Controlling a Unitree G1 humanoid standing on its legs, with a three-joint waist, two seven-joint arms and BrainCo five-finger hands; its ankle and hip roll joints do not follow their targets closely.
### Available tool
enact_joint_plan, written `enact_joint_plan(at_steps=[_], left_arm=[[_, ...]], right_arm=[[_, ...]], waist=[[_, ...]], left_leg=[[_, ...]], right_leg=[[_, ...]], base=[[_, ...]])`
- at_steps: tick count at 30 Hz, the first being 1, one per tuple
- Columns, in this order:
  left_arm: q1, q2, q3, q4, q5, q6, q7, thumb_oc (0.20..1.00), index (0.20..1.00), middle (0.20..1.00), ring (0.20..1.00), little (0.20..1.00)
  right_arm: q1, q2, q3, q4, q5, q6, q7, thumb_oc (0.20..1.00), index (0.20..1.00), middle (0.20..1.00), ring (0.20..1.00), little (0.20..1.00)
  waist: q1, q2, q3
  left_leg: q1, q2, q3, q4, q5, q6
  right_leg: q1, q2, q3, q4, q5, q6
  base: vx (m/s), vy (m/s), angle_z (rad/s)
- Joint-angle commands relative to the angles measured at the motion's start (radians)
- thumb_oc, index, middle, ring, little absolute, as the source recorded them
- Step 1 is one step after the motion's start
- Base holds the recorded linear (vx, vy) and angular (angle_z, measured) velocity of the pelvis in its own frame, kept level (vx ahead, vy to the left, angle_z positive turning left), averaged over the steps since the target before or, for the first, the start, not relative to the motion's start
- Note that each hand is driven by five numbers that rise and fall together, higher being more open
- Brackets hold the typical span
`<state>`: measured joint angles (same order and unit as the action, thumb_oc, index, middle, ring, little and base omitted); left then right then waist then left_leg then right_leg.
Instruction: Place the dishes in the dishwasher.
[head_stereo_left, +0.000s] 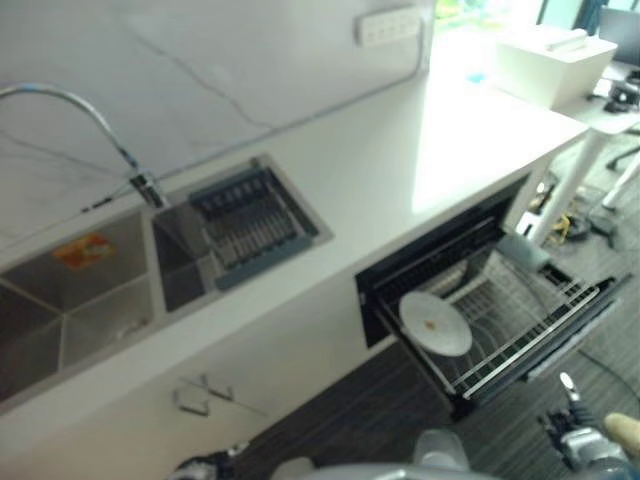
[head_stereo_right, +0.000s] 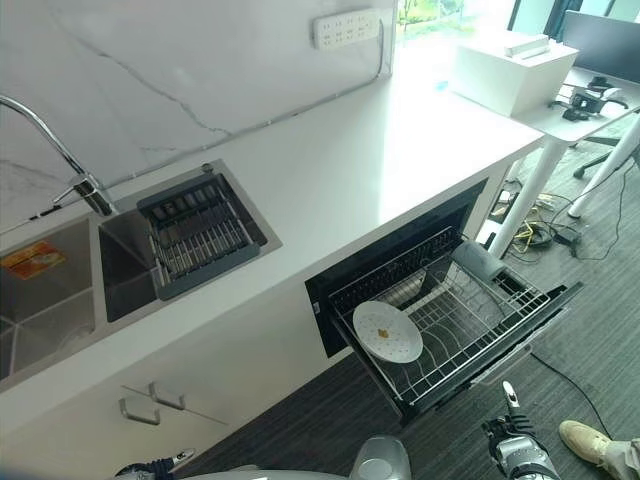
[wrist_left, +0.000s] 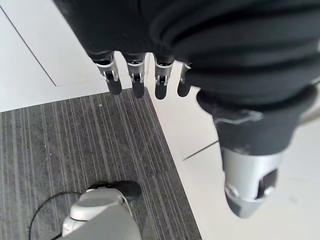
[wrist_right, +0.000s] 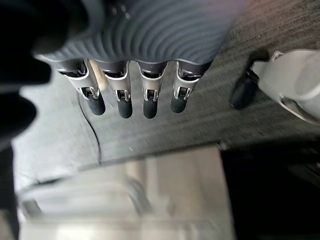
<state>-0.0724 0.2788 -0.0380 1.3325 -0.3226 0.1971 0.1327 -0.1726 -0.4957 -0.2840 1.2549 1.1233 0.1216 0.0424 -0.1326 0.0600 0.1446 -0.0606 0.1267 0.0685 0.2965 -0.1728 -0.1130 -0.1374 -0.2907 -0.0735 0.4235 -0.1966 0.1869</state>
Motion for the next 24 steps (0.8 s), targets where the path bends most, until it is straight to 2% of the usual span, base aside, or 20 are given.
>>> enact_joint_plan(at_steps=[1, 13, 19, 21, 24], left_arm=[[-0.015, 0.032, 0.005, -0.023, 0.062, 0.009, 0.001, 1.000, 1.000, 1.000, 1.000, 1.000], [0.021, -0.025, -0.054, -0.033, 0.051, 0.015, -0.030, 1.000, 1.000, 1.000, 1.000, 1.000], [0.044, -0.053, -0.105, -0.050, 0.030, 0.028, -0.037, 1.000, 1.000, 1.000, 1.000, 1.000], [0.042, -0.057, -0.134, -0.059, 0.025, 0.030, -0.056, 1.000, 1.000, 1.000, 1.000, 1.000], [0.036, -0.063, -0.162, -0.058, 0.015, 0.010, -0.070, 1.000, 1.000, 1.000, 1.000, 1.000]], right_arm=[[-0.063, -0.012, -0.023, -0.010, 0.039, 0.039, 0.087, 1.000, 1.000, 1.000, 1.000, 1.000], [-0.210, -0.119, 0.057, -0.119, -0.147, 0.099, 0.117, 1.000, 1.000, 1.000, 1.000, 1.000], [-0.370, -0.204, 0.124, -0.159, -0.266, 0.149, 0.099, 1.000, 1.000, 1.000, 1.000, 1.000], [-0.478, -0.252, 0.179, -0.164, -0.336, 0.169, 0.088, 1.000, 1.000, 1.000, 1.000, 1.000], [-0.611, -0.292, 0.254, -0.152, -0.389, 0.181, 0.069, 1.000, 1.000, 1.000, 1.000, 1.000]], waist=[[0.006, -0.015, -0.007], [0.035, 0.054, 0.003], [0.069, 0.111, 0.026], [0.091, 0.145, 0.047], [0.109, 0.177, 0.083]], left_leg=[[0.135, 0.039, 0.007, 0.004, -0.170, -0.016], [0.104, -0.030, -0.025, 0.004, -0.174, -0.024], [0.060, -0.066, -0.044, 0.004, -0.151, -0.037], [0.017, -0.079, -0.048, 0.004, -0.132, -0.042], [-0.028, -0.084, -0.047, 0.004, -0.110, -0.047]], right_leg=[[-0.169, -0.085, 0.034, -0.124, 0.240, 0.072], [-0.190, -0.161, 0.052, -0.124, 0.265, 0.075], [-0.204, -0.200, 0.061, -0.124, 0.275, 0.075], [-0.216, -0.212, 0.065, -0.124, 0.272, 0.075], [-0.231, -0.220, 0.068, -0.124, 0.265, 0.074]], base=[[0.08, 0.122, 0.10], [0.08, 0.134, 0.06], [0.08, 0.174, 0.08], [-0.04, 0.208, 0.18], [-0.11, 0.146, 0.13]])
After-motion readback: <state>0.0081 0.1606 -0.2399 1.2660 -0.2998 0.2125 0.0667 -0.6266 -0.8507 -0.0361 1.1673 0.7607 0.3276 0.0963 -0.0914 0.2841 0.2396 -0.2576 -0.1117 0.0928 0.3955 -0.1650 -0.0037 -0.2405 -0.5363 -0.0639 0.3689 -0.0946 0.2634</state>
